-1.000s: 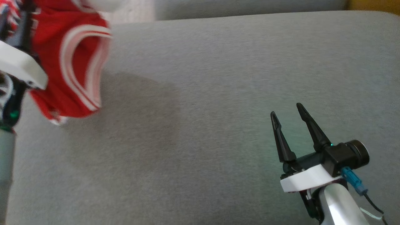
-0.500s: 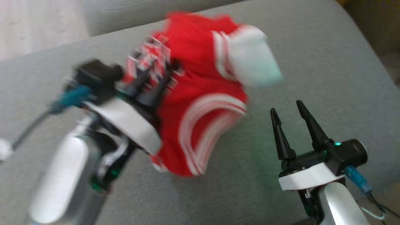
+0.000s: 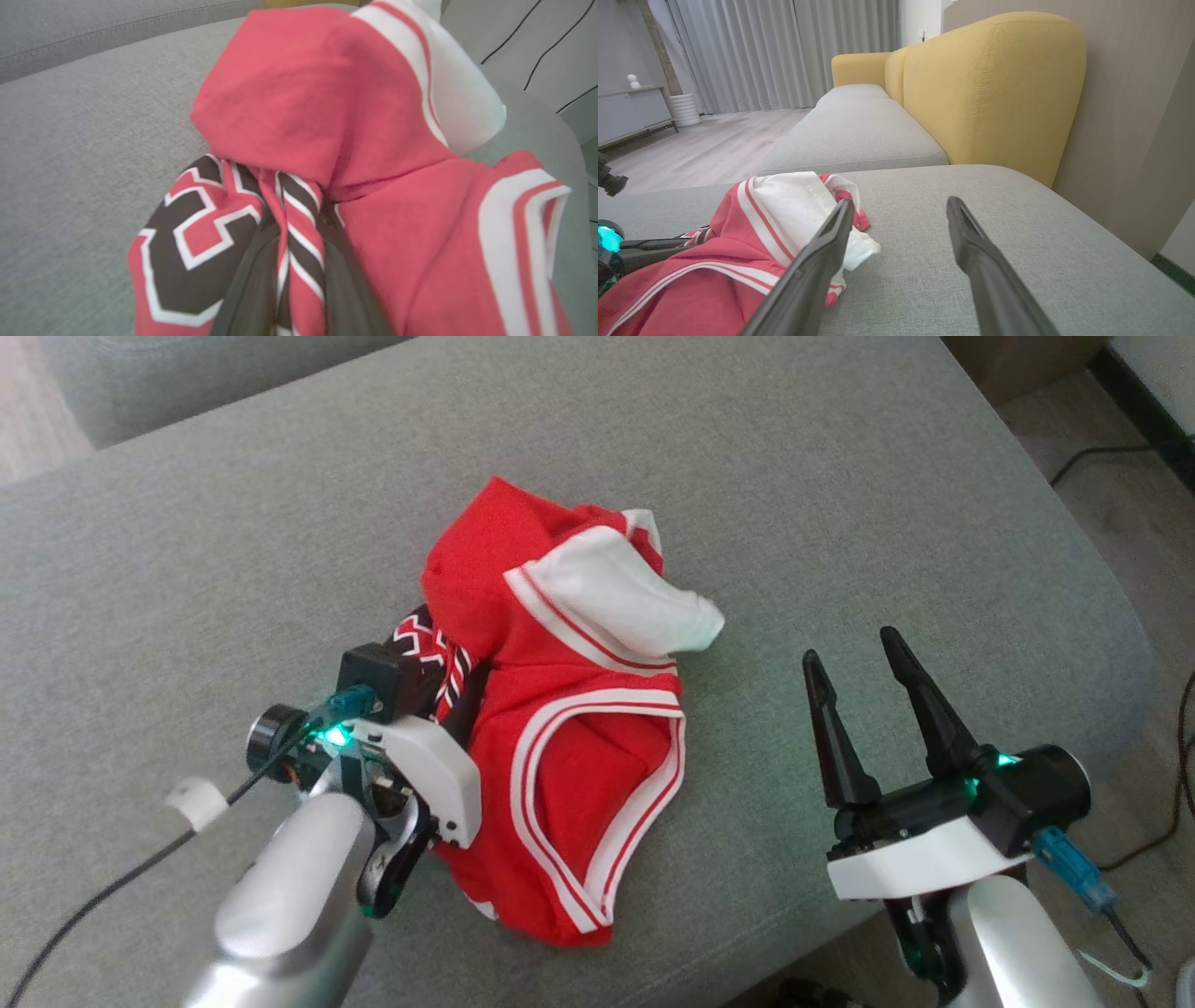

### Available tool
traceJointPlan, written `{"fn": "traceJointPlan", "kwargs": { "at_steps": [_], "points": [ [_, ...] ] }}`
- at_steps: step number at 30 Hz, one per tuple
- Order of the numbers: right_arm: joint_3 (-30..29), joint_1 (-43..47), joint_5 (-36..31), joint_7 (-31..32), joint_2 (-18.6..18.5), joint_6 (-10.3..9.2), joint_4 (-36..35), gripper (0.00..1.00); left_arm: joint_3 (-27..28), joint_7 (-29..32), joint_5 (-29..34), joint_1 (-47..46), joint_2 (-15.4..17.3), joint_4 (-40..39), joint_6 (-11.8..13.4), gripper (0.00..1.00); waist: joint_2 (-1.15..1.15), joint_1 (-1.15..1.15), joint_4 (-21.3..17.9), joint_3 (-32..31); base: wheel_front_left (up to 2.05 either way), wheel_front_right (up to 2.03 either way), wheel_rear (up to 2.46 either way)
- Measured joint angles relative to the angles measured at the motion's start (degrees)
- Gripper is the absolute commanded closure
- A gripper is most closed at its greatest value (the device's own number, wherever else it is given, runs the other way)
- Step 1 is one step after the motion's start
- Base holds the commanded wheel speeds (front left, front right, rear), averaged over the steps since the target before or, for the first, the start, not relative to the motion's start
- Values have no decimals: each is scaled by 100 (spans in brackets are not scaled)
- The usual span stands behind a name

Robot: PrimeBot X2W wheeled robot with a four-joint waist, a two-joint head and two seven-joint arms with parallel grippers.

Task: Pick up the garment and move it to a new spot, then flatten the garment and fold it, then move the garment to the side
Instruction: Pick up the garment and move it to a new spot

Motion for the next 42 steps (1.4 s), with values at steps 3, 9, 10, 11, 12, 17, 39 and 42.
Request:
{"fn": "traceJointPlan", "kwargs": {
  "at_steps": [3,9,10,11,12,17,39,42],
  "points": [
    [-4,-5,1,0,3,0,0,0,-10,-495,127,-236,-153,676,37,100,0,0,-40,60,0,0,0],
    [-112,-6,-29,0,11,0,4,0,-16,-1037,225,-549,-370,1332,143,0,0,0,82,-14,0,0,0],
    [-129,-5,-48,0,11,0,8,0,-22,-1037,277,-548,-368,1361,199,0,0,0,110,-49,0,0,0],
    [-136,-3,-81,0,11,0,11,0,-21,-1038,314,-548,-357,1360,269,0,0,0,135,-88,0,0,0],
    [-136,-3,-81,0,11,0,11,0,-21,-1038,314,-548,-357,1360,269,0,0,0,135,-88,0,0,0],
    [-140,54,-130,0,12,0,27,0,-186,-756,424,-550,-213,511,316,0,0,-1,257,-340,0,0,0],
    [165,36,-66,0,14,0,13,0,-679,-40,490,-1468,-230,1004,-192,100,0,0,-251,30,0,0,0],
    [120,37,-66,0,14,0,13,0,-772,5,360,-1457,-242,1076,-242,100,0,-1,-224,20,0,0,0]
  ]
}}
